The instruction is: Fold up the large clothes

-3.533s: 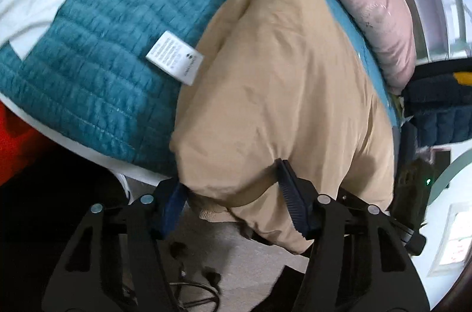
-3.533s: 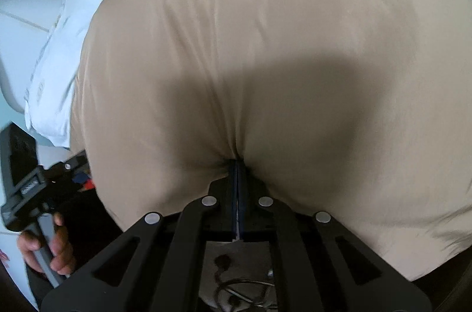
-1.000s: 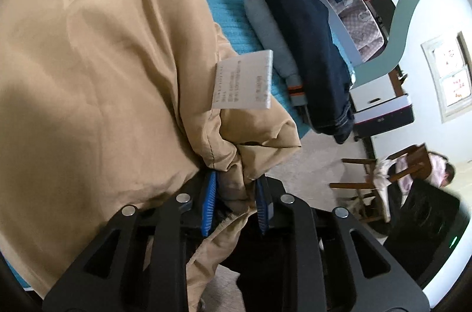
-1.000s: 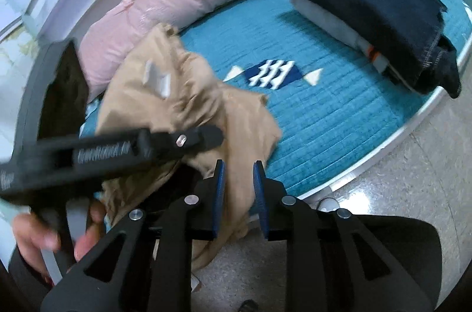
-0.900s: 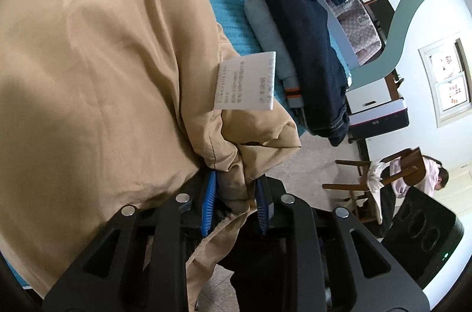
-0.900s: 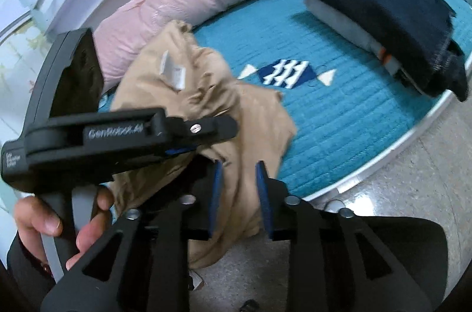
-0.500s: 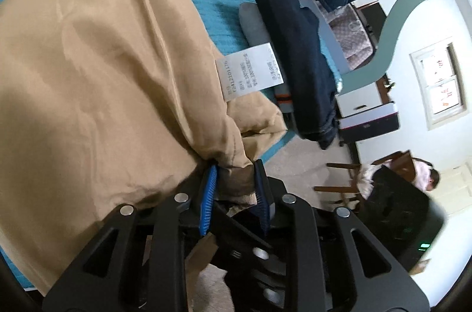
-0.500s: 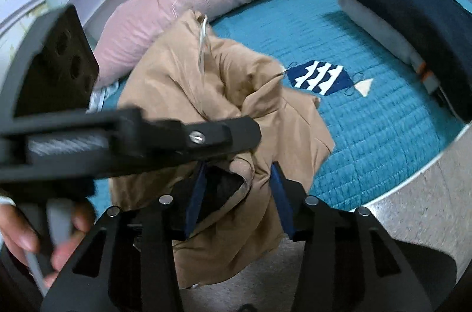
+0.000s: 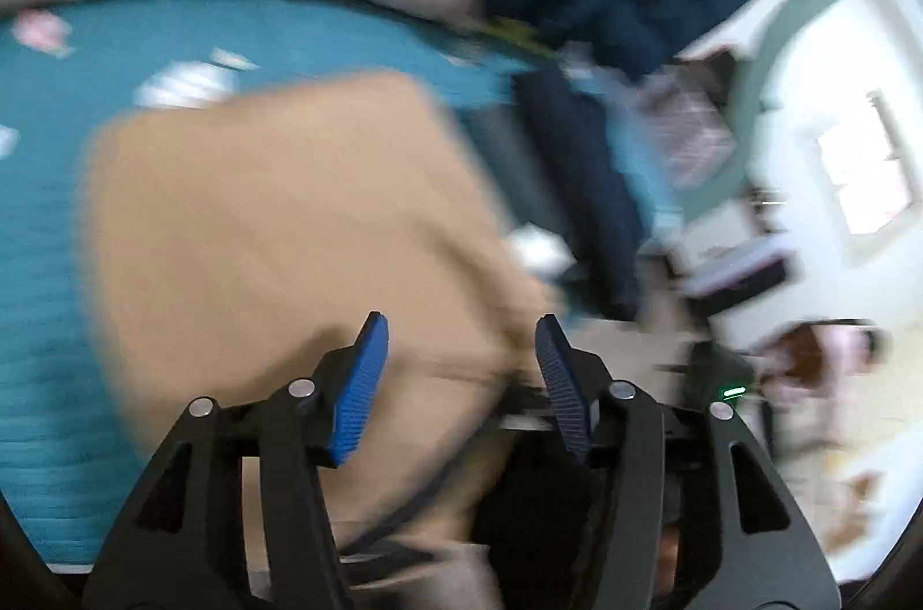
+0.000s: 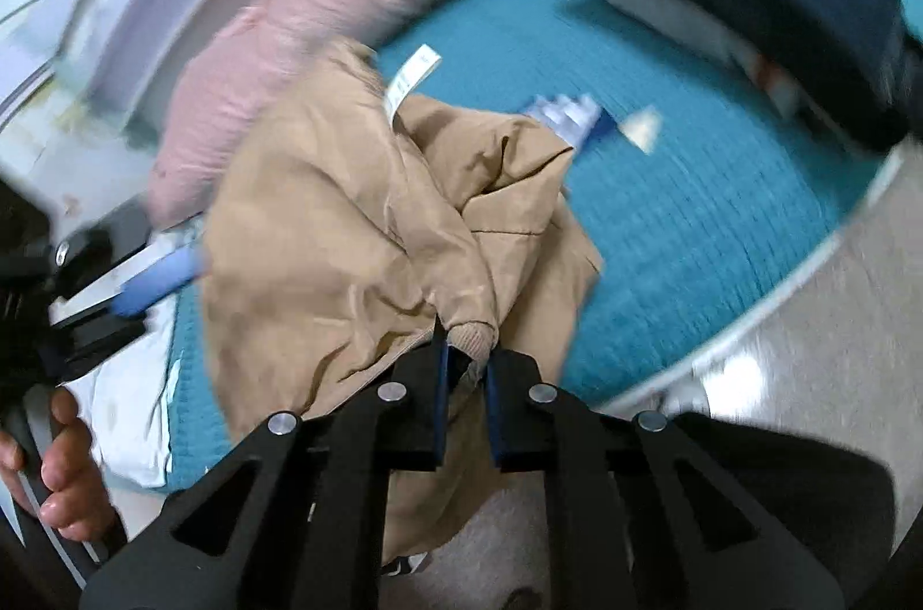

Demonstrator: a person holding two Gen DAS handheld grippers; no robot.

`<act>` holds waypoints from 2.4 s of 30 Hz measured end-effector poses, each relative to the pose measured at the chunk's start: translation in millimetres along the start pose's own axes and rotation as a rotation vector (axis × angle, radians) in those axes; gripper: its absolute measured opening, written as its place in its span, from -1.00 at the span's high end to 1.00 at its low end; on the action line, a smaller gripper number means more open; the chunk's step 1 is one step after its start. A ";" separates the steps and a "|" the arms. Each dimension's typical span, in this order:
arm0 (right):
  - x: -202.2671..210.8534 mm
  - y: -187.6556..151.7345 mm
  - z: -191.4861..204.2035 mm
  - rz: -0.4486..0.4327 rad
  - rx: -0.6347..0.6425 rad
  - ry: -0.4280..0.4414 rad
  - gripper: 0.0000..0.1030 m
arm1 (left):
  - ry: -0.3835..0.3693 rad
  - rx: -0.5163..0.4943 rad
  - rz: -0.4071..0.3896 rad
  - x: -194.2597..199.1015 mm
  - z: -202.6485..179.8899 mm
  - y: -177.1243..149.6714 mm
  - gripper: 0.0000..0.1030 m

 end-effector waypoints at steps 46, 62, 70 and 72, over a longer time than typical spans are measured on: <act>-67.0 8.8 -54.7 0.109 -0.522 0.188 -0.66 | 0.350 -0.059 0.117 -58.0 48.2 -9.6 -0.05; -53.1 4.0 2.7 0.092 -0.237 0.143 0.41 | 0.364 -0.026 0.136 -50.4 59.4 -7.3 -0.05; -59.9 -31.8 85.2 -0.053 0.161 -0.222 0.43 | 0.390 0.005 0.144 -40.8 72.6 -10.0 -0.07; -64.0 -43.5 101.2 -0.086 0.260 -0.306 0.44 | 0.392 0.026 0.150 -37.9 78.8 -10.8 -0.07</act>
Point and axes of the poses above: each gripper's, at about its wrist camera, not at the fingertips, and x roughly against the way its jaws point, z to its left, y to its top, the point moved 1 cm from there along -x, roughly the way its jaws point, and after that the axes turned 6 degrees about -x, right-handed, at the moved point
